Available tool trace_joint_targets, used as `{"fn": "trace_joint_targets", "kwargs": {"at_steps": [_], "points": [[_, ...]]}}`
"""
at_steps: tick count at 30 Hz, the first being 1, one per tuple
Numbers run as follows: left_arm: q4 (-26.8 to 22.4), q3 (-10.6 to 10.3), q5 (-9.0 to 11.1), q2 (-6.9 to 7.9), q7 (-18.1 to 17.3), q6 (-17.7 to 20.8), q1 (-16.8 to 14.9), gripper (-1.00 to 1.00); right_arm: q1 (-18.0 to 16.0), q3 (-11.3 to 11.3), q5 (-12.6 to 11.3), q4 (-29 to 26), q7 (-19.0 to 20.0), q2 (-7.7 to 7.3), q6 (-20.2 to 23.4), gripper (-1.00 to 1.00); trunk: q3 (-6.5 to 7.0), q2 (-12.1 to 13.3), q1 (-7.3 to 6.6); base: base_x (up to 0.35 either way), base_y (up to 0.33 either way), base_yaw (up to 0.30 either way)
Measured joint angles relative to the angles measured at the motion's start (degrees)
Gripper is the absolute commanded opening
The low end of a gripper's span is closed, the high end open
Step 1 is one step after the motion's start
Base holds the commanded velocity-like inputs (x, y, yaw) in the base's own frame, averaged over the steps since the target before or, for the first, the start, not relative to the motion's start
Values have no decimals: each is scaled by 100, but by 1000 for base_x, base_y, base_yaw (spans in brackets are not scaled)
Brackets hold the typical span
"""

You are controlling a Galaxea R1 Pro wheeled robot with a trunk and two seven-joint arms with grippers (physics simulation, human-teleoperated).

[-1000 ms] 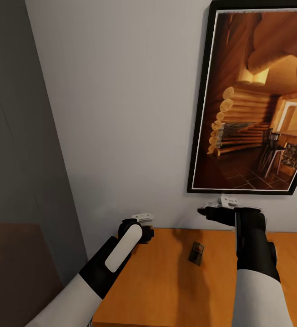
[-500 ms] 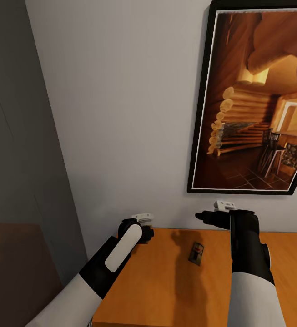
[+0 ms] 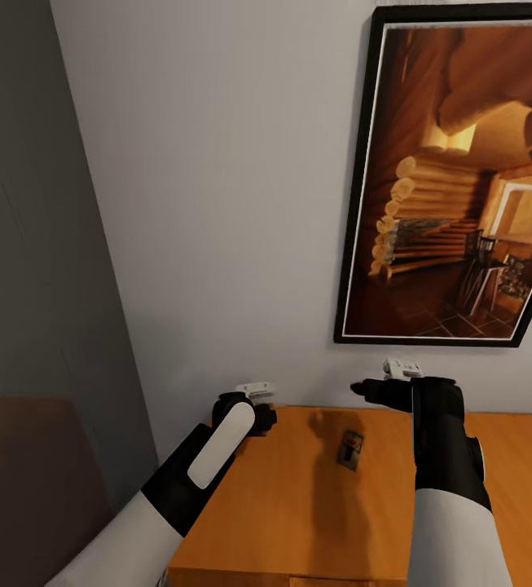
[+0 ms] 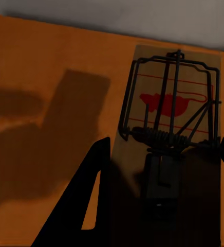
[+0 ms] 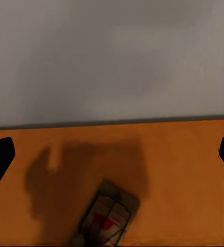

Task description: Take the four mousetraps from the cabinet in the bathroom and place them on the bathroom floor. Make sure all four end up on the same floor surface, and ensure that at least two of them are either under or directly next to the same bathroom sink.

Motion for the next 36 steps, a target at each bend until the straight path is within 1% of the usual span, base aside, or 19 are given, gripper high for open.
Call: {"fn": "trace_joint_targets", "kwargs": {"at_steps": [17, 24, 36], "points": [[-2, 6, 0, 0, 0, 0, 0, -100, -1, 1, -17, 17, 5, 0, 0, 100, 0, 0, -2, -22, 0, 0], [-2, 3, 0, 0, 0, 0, 0, -100, -1, 1, -17, 32, 5, 0, 0, 100, 0, 0, -1, -167, 0, 0], [-2, -1, 0, 0, 0, 0, 0, -100, 0, -1, -18, 59, 5, 0, 0, 100, 0, 0, -2, -14, 0, 0]]}}
